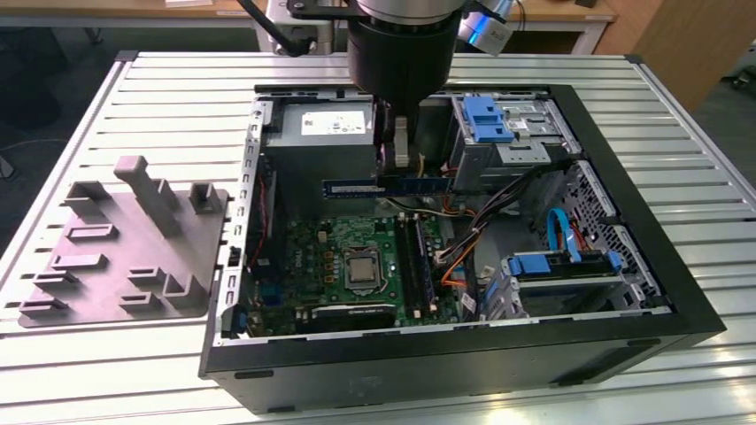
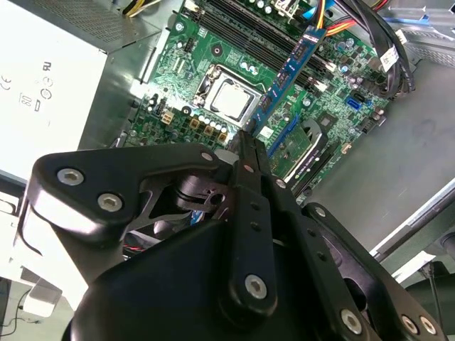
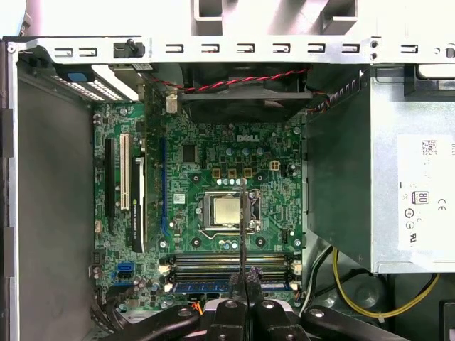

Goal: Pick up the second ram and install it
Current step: 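Insert the second ram into the second slot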

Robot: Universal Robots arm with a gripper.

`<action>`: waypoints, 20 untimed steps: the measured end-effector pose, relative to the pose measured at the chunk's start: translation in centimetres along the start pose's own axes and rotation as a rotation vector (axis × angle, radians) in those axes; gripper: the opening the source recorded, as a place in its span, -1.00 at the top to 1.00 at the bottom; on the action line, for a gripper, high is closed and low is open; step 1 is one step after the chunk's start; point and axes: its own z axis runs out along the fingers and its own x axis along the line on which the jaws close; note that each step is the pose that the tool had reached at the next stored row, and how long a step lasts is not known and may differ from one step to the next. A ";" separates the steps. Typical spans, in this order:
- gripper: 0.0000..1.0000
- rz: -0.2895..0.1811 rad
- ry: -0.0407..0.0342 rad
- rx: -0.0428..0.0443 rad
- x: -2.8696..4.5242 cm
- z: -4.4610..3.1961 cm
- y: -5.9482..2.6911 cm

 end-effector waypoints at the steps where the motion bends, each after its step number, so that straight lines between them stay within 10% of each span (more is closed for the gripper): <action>1: 0.77 0.000 0.0000 0.0000 0.00 0.00 0.00; 20: 0.77 0.317 -0.0018 0.0039 0.01 0.37 0.00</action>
